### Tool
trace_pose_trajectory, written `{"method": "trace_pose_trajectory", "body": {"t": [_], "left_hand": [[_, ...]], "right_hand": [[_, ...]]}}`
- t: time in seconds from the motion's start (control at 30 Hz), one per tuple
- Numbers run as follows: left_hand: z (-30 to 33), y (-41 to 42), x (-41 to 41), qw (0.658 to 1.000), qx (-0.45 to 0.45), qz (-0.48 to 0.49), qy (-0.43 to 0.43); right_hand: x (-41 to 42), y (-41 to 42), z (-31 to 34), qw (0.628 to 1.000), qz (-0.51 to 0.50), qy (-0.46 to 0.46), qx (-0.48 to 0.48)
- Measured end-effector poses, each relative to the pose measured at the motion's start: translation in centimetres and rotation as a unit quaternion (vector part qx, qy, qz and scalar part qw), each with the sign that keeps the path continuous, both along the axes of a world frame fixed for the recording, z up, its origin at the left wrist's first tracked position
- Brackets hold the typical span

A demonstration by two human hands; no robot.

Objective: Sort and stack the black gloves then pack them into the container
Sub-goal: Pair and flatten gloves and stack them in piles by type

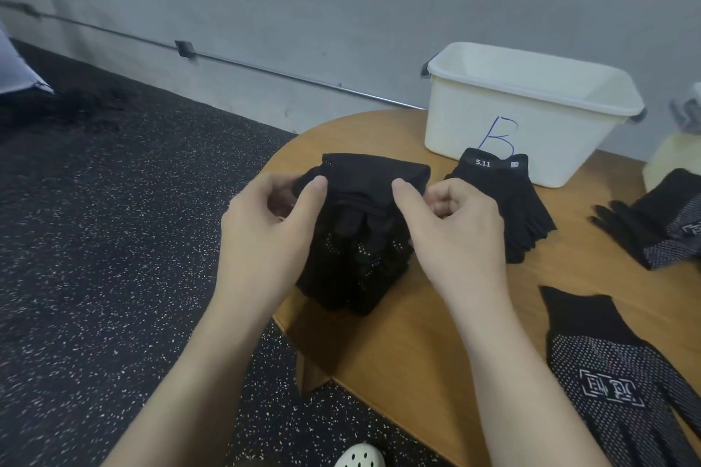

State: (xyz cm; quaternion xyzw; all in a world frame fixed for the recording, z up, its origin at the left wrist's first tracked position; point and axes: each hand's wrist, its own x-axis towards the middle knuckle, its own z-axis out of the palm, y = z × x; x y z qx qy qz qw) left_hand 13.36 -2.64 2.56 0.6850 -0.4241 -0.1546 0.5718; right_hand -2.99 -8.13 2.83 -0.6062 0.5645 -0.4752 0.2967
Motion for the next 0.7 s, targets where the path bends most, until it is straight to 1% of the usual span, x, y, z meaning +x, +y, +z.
{"method": "trace_pose_trajectory", "body": {"t": [0.07,0.13,0.2,0.3,0.4,0.5,0.57,0.7], "left_hand": [[0.4,-0.2,-0.2,0.999,-0.03,0.012,-0.025],[0.7,-0.7,-0.2,0.993,-0.058,0.002,-0.104],[0.8,-1.3,-0.4,0.983,-0.066,-0.029,-0.171],[0.3,-2.1,-1.0,0.974,-0.062,-0.065,-0.21],[-1.2,-2.0,-1.7,0.977,-0.066,-0.101,-0.175],[-2.8,-1.5,-1.8,0.988,-0.058,-0.114,-0.089],[-3.4,-1.3,-1.8,0.992,-0.05,-0.11,-0.049],[-3.8,-1.2,-1.9,0.992,-0.044,-0.109,-0.038]], "right_hand": [[0.1,0.1,-0.4,0.997,-0.039,0.041,-0.055],[0.3,0.2,-0.7,0.984,-0.054,0.083,-0.149],[0.5,0.2,-1.0,0.973,-0.017,0.109,-0.204],[1.0,0.4,-1.4,0.969,0.087,0.134,-0.186],[1.5,0.5,-2.1,0.968,0.152,0.138,-0.143],[1.5,0.3,-2.6,0.969,0.18,0.134,-0.105],[1.6,0.5,-2.9,0.969,0.194,0.129,-0.086],[1.9,1.0,-3.1,0.968,0.189,0.15,-0.072]]}}
